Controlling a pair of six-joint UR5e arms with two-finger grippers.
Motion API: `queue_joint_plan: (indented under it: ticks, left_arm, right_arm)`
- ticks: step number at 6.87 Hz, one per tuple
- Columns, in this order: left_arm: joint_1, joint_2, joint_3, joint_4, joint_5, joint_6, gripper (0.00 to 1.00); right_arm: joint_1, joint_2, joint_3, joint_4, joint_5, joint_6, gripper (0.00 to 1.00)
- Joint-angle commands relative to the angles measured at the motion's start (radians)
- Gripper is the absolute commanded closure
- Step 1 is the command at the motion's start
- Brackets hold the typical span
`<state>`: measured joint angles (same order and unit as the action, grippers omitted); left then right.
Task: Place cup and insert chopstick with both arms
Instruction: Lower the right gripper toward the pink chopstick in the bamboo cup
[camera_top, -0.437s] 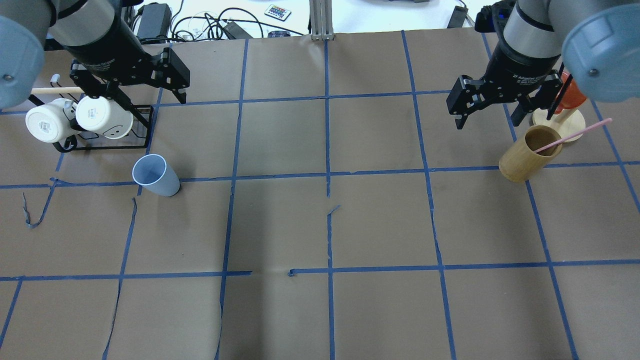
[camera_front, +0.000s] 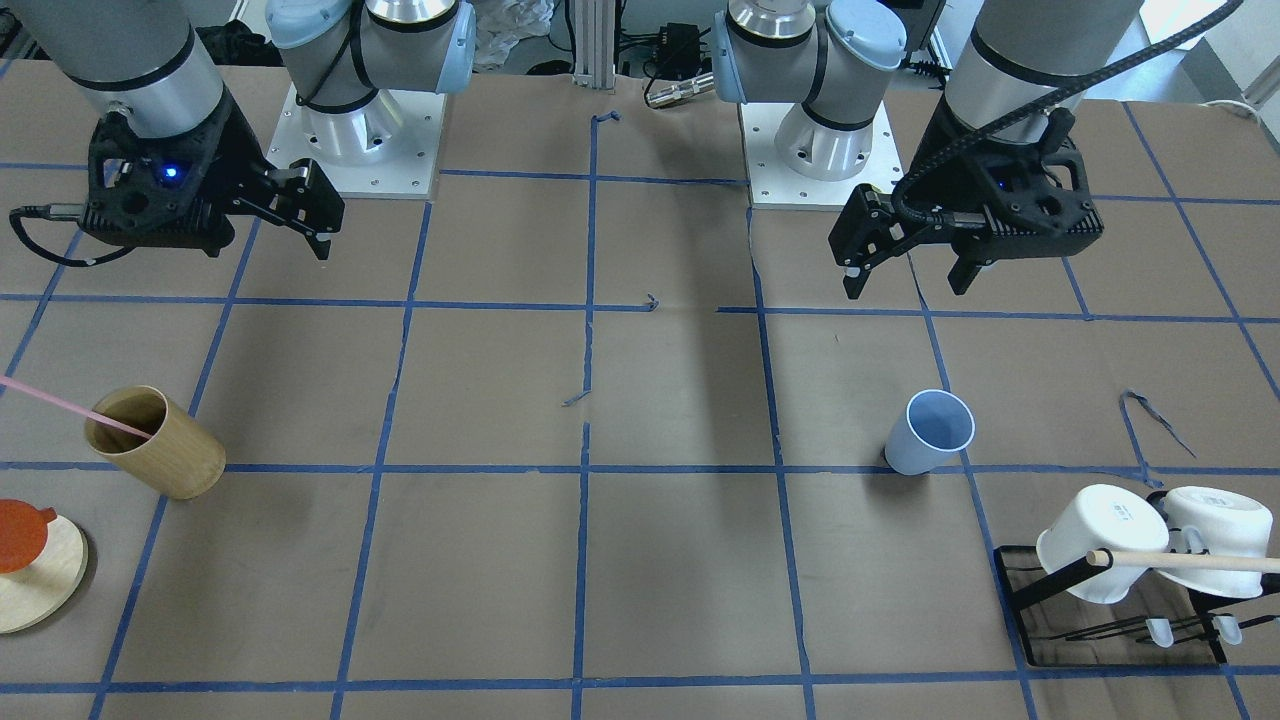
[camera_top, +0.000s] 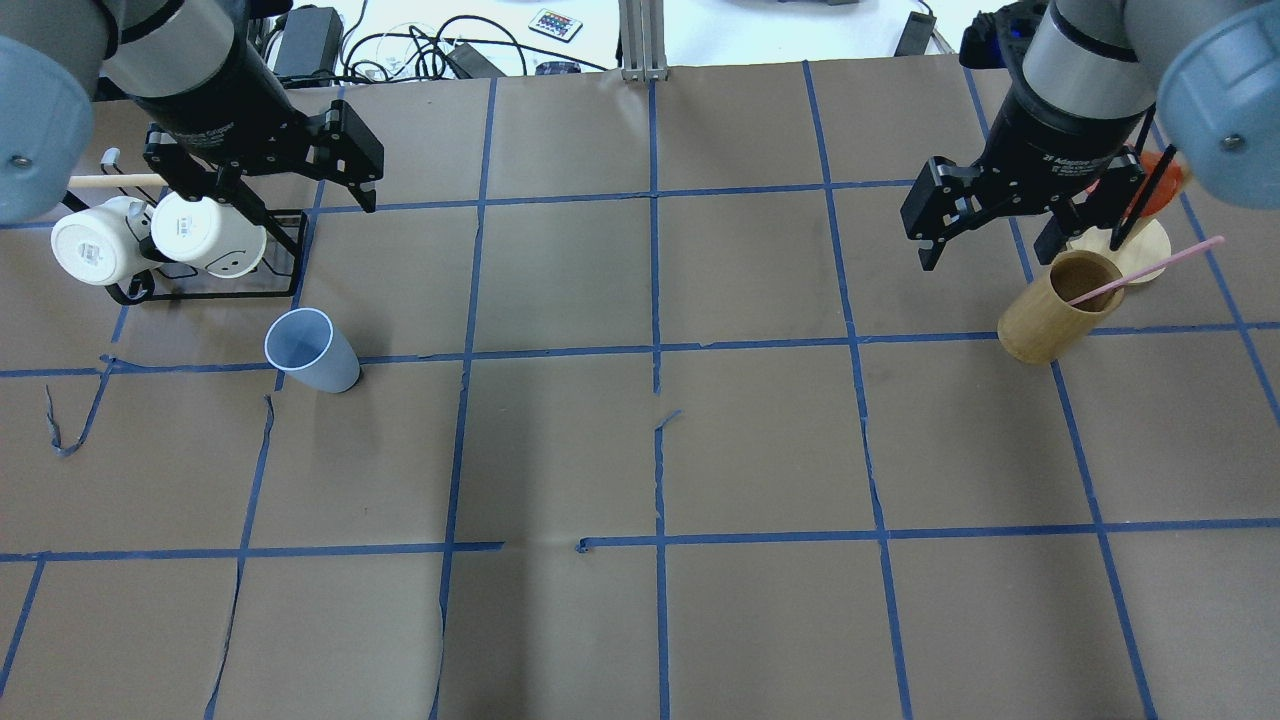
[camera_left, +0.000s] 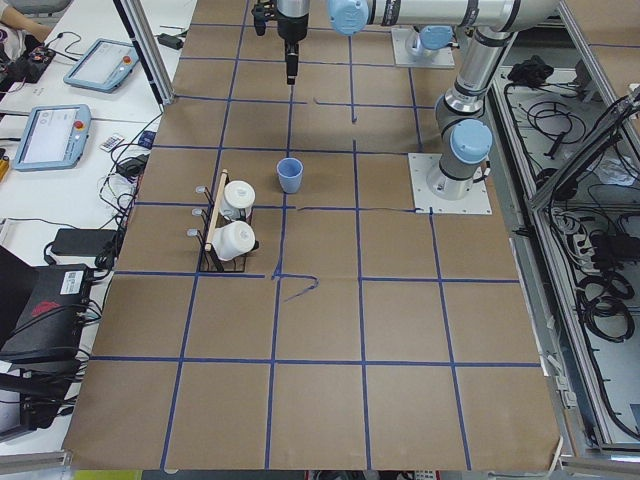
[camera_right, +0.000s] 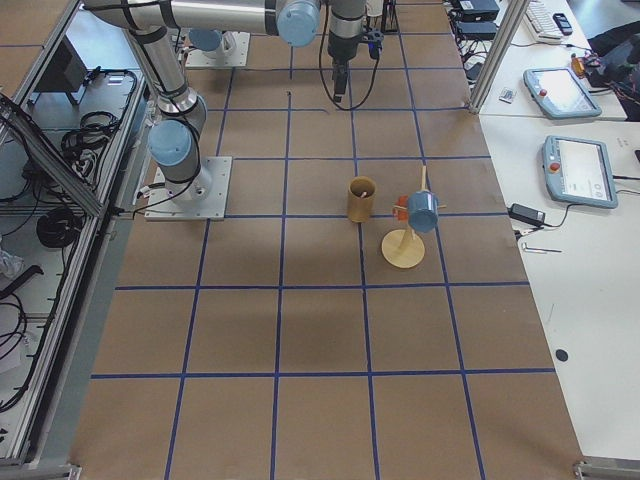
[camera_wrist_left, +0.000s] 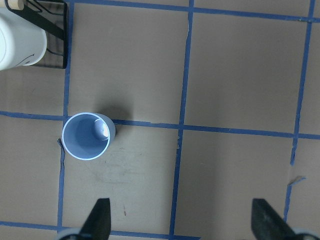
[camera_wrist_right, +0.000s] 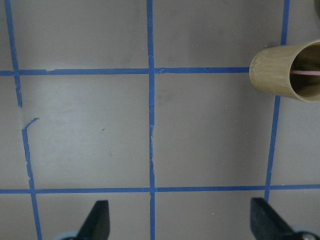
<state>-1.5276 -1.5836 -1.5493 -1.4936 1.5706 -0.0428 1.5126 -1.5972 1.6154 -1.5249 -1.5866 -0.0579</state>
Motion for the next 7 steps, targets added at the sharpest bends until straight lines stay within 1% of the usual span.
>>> queue_joint_plan:
  ticks: [1, 4, 7]
  left_arm:
    - [0.001, -0.001, -0.002, 0.001, -0.001, 0.0, 0.0]
    - [-0.002, -0.001, -0.005, 0.0, -0.001, 0.0, 0.0]
    - [-0.002, -0.003, -0.005, 0.0, -0.001, 0.0, 0.0]
  right_arm:
    - [0.003, -0.023, -0.008, 0.025, 0.0, -0.003, 0.0]
    - [0.004, -0.021, -0.008, 0.049, 0.0, -0.007, 0.0]
    - [0.003, -0.012, -0.002, 0.063, -0.018, 0.004, 0.0]
